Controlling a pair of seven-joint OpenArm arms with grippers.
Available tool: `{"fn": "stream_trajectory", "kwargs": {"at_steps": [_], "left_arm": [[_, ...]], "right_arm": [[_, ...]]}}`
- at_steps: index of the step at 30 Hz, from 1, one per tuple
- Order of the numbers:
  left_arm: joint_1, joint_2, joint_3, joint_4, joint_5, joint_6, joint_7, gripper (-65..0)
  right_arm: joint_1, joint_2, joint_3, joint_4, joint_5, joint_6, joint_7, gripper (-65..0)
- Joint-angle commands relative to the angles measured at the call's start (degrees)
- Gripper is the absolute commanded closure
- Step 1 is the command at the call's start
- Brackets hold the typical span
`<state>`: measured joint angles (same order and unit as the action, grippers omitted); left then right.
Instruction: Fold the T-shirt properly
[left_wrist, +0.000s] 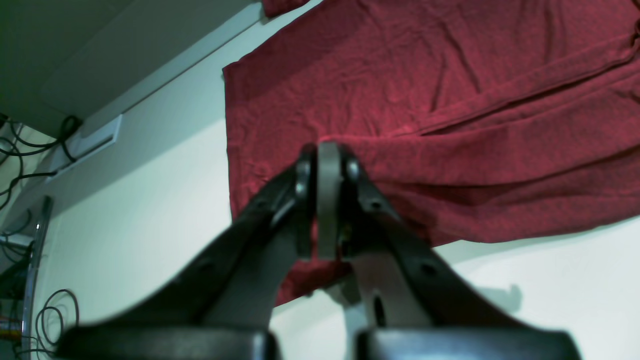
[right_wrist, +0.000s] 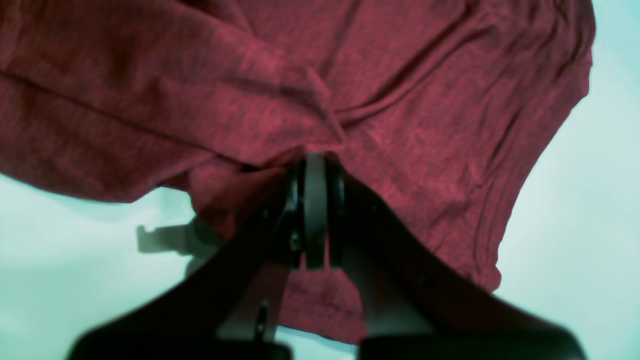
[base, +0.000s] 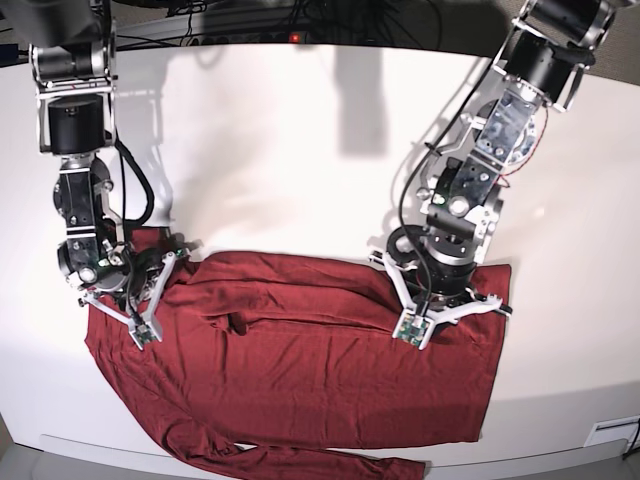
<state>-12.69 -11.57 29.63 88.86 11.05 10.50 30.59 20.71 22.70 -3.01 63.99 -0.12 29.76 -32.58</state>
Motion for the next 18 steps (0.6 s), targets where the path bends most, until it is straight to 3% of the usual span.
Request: {"fn": "stream_trajectory", "kwargs": {"at_steps": [1, 18], "left_arm": [[-1.31, -0.02, -0.33, 0.96, 0.87, 0.42, -1.51, 0.0], [-1.79, -0.02, -0.33, 0.96, 2.97, 0.39, -3.65, 0.0]], "right_arm": [[2.03, 0.81, 0.39, 0.87, 0.11, -0.48, 1.05, 0.0], [10.45, 1.05, 0.42, 0.87, 0.02, -0.70, 0.46, 0.0]]}}
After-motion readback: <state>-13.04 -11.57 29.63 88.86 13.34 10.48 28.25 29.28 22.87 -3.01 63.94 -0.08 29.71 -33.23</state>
